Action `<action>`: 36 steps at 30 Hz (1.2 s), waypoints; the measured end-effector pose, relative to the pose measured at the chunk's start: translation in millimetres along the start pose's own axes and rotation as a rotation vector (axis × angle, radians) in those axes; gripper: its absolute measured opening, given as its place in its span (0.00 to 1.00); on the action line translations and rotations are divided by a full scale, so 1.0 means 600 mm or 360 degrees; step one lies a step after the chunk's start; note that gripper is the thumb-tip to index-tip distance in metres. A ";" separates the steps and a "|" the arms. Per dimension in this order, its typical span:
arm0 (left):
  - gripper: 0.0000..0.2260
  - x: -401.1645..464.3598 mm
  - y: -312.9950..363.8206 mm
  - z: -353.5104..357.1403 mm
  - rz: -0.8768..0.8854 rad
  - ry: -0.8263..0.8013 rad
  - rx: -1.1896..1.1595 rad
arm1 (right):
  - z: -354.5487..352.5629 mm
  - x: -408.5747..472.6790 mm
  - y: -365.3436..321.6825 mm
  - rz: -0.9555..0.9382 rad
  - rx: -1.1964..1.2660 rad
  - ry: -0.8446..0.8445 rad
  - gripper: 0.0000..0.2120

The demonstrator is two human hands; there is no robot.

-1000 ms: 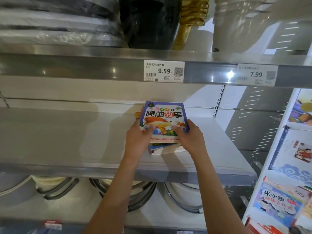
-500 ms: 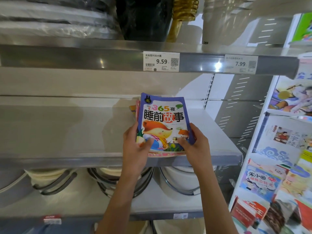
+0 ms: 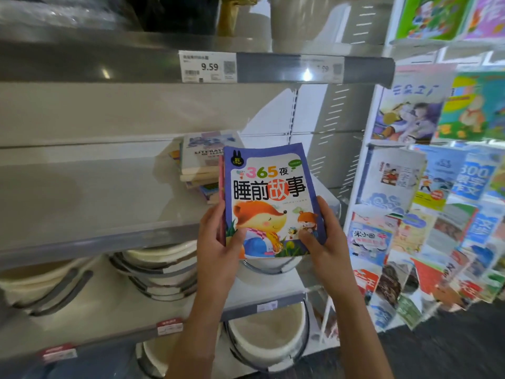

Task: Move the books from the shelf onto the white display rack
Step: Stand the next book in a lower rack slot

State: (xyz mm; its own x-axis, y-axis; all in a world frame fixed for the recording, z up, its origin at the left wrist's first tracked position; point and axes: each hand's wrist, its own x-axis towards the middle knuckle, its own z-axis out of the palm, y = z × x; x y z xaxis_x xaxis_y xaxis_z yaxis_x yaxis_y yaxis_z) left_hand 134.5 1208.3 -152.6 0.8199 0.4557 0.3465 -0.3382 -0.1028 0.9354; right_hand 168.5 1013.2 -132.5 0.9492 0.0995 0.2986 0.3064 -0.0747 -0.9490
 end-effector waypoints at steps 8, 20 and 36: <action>0.25 -0.072 0.045 0.093 0.0196 -0.0307 0.0062 | -0.126 -0.058 -0.015 0.0169 0.0023 0.0254 0.28; 0.29 -0.303 0.100 0.391 0.0027 -0.0763 -0.0068 | -0.464 -0.266 -0.045 0.0173 -0.0256 0.0748 0.29; 0.22 -0.588 0.149 0.745 -0.0070 -0.1043 -0.0061 | -0.840 -0.483 -0.012 0.0259 -0.0443 0.1288 0.33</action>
State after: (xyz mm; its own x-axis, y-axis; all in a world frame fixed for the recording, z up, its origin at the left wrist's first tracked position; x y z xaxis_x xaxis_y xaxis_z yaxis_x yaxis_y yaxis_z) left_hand 21.5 643.1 -159.9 0.9408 -0.1751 0.2902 -0.3043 -0.0595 0.9507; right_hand -72.2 484.9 -161.0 0.7098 -0.6616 0.2420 0.0684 -0.2771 -0.9584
